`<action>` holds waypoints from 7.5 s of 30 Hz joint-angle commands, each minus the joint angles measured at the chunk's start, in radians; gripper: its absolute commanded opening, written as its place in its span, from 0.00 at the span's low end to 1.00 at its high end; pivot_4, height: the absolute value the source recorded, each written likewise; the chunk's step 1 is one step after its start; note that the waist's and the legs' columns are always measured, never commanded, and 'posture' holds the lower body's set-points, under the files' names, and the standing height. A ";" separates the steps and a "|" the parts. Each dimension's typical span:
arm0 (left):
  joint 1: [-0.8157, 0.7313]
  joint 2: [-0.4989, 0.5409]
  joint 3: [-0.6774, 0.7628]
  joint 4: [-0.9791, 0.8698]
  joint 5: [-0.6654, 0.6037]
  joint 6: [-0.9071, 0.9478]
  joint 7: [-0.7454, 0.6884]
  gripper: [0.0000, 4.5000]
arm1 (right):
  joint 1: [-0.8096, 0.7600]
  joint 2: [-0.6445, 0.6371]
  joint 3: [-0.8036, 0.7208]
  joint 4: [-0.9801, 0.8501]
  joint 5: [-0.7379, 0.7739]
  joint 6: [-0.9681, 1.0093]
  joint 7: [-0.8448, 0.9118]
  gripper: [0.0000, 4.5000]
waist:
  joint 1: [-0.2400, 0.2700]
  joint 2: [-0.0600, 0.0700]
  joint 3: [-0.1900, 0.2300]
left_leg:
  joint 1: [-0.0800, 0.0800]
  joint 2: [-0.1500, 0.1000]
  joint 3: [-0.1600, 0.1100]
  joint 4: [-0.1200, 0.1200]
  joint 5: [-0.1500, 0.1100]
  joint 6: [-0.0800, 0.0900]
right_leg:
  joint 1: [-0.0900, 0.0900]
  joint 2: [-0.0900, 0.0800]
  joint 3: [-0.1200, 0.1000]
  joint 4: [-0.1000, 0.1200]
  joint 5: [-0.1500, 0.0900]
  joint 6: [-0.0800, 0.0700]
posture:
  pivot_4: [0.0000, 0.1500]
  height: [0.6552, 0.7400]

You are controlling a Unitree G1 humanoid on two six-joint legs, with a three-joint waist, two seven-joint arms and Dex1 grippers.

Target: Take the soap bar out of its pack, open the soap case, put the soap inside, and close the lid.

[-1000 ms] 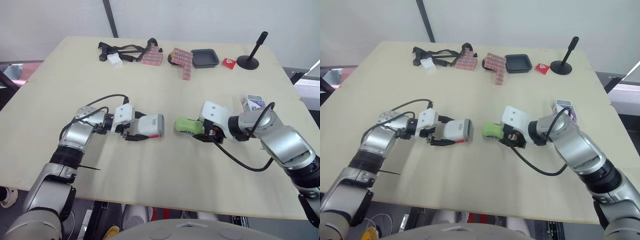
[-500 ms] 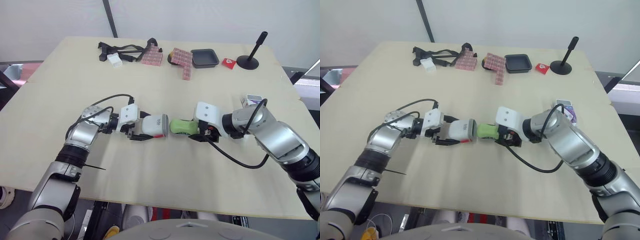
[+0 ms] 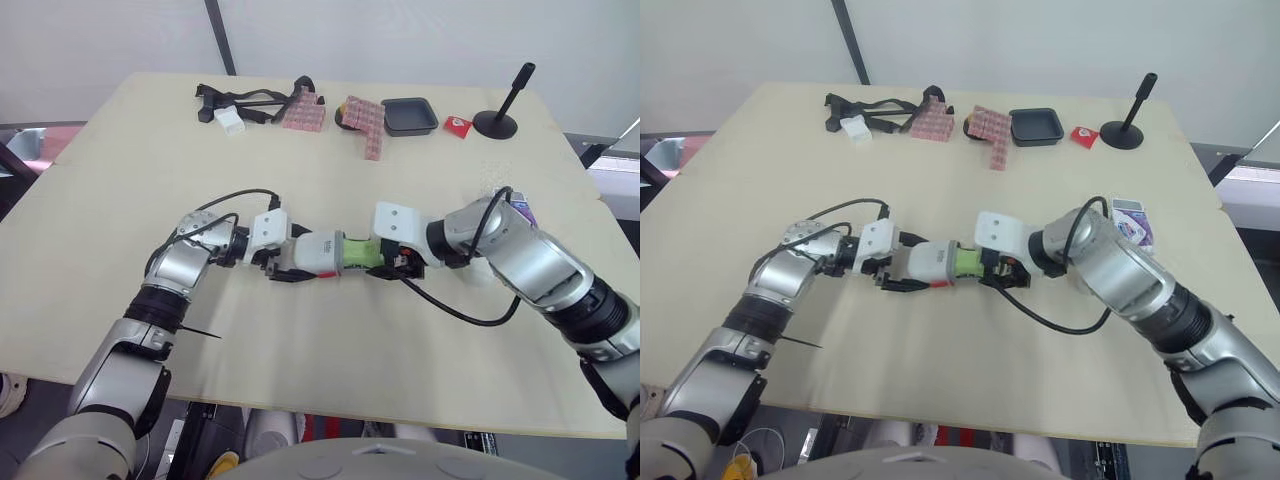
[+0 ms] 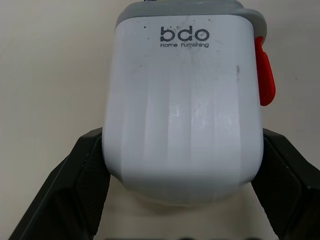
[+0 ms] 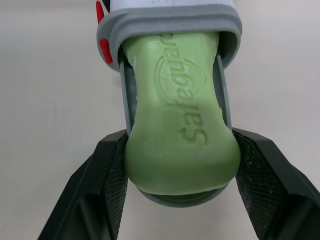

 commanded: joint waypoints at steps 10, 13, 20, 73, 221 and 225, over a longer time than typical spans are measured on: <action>-0.020 -0.015 -0.003 -0.006 0.019 -0.030 0.011 0.77 | -0.025 -0.002 -0.070 -0.041 0.011 -0.119 0.032 0.99 | 0.000 0.000 0.000 | -0.003 0.000 0.000 0.000 0.000 0.000 | 0.000 0.000 0.000 0.000 0.000 0.000 | 1.00 1.00; -0.014 -0.005 -0.001 0.002 0.021 -0.036 0.013 0.77 | -0.009 -0.008 -0.102 -0.043 0.021 -0.120 0.028 0.99 | 0.000 0.000 0.000 | -0.003 0.000 0.000 0.000 0.000 0.000 | 0.000 0.000 0.000 0.000 0.000 0.000 | 1.00 1.00; -0.005 0.010 0.019 -0.009 0.002 -0.032 0.023 0.77 | 0.071 -0.098 -0.135 0.014 -0.043 -0.145 0.004 0.99 | 0.004 0.000 0.000 | -0.003 0.000 0.000 0.001 0.000 0.000 | 0.000 0.000 0.000 0.000 0.000 0.000 | 1.00 1.00; -0.021 -0.015 0.015 -0.056 -0.009 0.001 0.023 0.77 | 0.016 0.090 0.019 0.181 -0.218 -0.185 -0.022 0.01 | -0.001 0.000 0.000 | -0.003 0.000 0.000 0.001 0.000 0.000 | 0.000 0.000 0.001 0.003 0.000 0.000 | 1.00 1.00; 0.194 0.035 0.062 -0.567 -0.309 0.474 0.250 1.00 | -0.305 -0.277 0.153 -0.068 0.328 0.126 -0.100 0.48 | 0.012 0.004 0.002 | -0.003 0.000 -0.001 -0.003 -0.001 -0.002 | 0.002 0.005 -0.001 -0.007 0.000 0.001 | 1.00 1.00; 0.152 0.019 0.031 -0.529 -0.312 0.458 0.196 1.00 | -0.344 -0.242 0.176 -0.034 0.255 0.074 -0.013 0.48 | 0.006 0.004 0.002 | -0.004 0.000 -0.001 -0.003 -0.001 -0.002 | 0.003 0.005 0.000 -0.006 0.000 0.001 | 1.00 1.00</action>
